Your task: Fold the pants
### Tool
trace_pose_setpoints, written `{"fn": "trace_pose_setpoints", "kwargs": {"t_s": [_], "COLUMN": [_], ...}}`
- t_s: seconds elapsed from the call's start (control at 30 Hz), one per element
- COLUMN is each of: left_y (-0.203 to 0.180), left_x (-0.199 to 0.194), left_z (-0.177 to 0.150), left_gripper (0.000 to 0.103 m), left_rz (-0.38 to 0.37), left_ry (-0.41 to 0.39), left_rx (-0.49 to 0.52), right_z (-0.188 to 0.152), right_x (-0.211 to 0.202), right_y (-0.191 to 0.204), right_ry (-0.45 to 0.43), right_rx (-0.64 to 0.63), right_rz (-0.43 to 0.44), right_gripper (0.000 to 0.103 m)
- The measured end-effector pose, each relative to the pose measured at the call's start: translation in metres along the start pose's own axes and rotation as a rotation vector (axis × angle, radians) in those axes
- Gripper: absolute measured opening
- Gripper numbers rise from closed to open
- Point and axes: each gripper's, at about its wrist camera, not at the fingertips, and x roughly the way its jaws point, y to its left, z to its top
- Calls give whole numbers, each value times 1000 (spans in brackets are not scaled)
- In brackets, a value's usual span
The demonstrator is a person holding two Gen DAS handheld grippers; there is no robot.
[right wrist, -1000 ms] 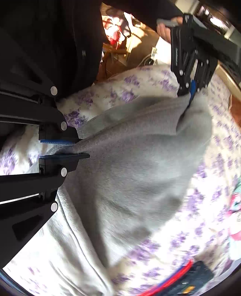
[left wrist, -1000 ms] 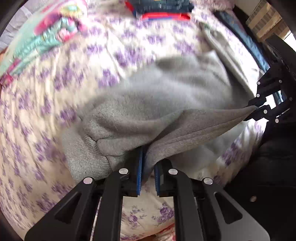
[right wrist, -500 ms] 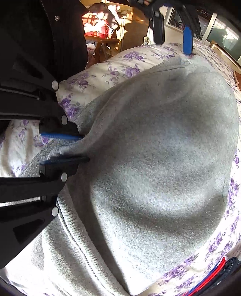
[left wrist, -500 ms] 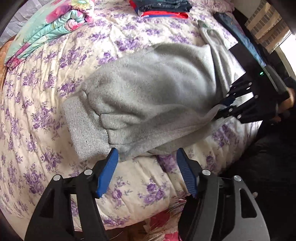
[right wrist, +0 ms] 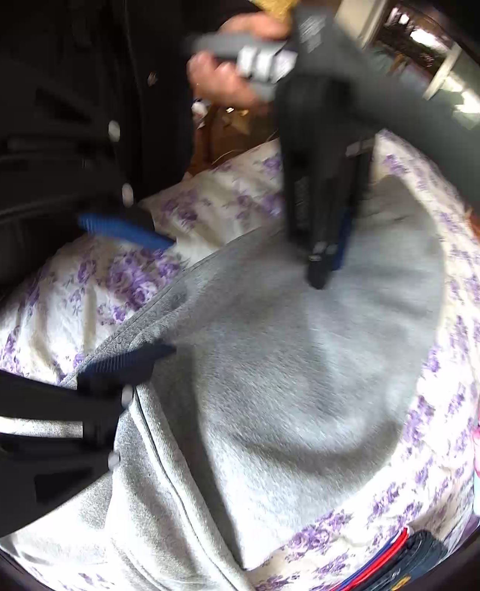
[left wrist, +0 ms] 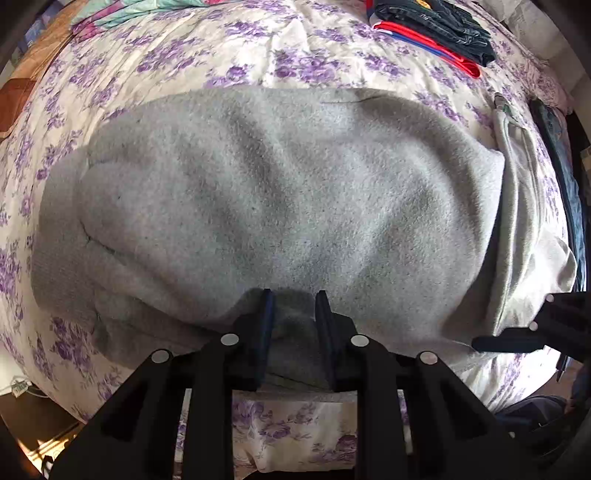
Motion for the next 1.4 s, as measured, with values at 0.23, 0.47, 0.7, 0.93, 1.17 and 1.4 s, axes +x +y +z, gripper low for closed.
{"fn": "trace_pose_setpoints", "kwargs": {"t_s": [0.23, 0.47, 0.7, 0.93, 1.17, 1.4], "left_y": [-5, -13, -20, -23, -20, -17], "left_x": [5, 10, 17, 24, 25, 26], "left_z": [-1, 1, 9, 19, 21, 26], "left_gripper": [19, 19, 19, 19, 19, 19], "left_rz": [47, 76, 74, 69, 74, 57], "left_ry": [-25, -23, -23, -22, -6, 8], "left_rx": [-35, -19, -21, -18, -22, -30], "right_z": [19, 30, 79, 87, 93, 64], "right_x": [28, 24, -86, -125, -73, -95], "right_y": [-18, -26, -137, -314, -346, -297], "right_ry": [19, 81, -47, 19, 171, 41], "right_rx": [103, 108, 343, 810, 914, 845], "right_rz": [-66, -36, -231, -262, -295, -280], "right_gripper": [10, 13, 58, 58, 64, 8]}}
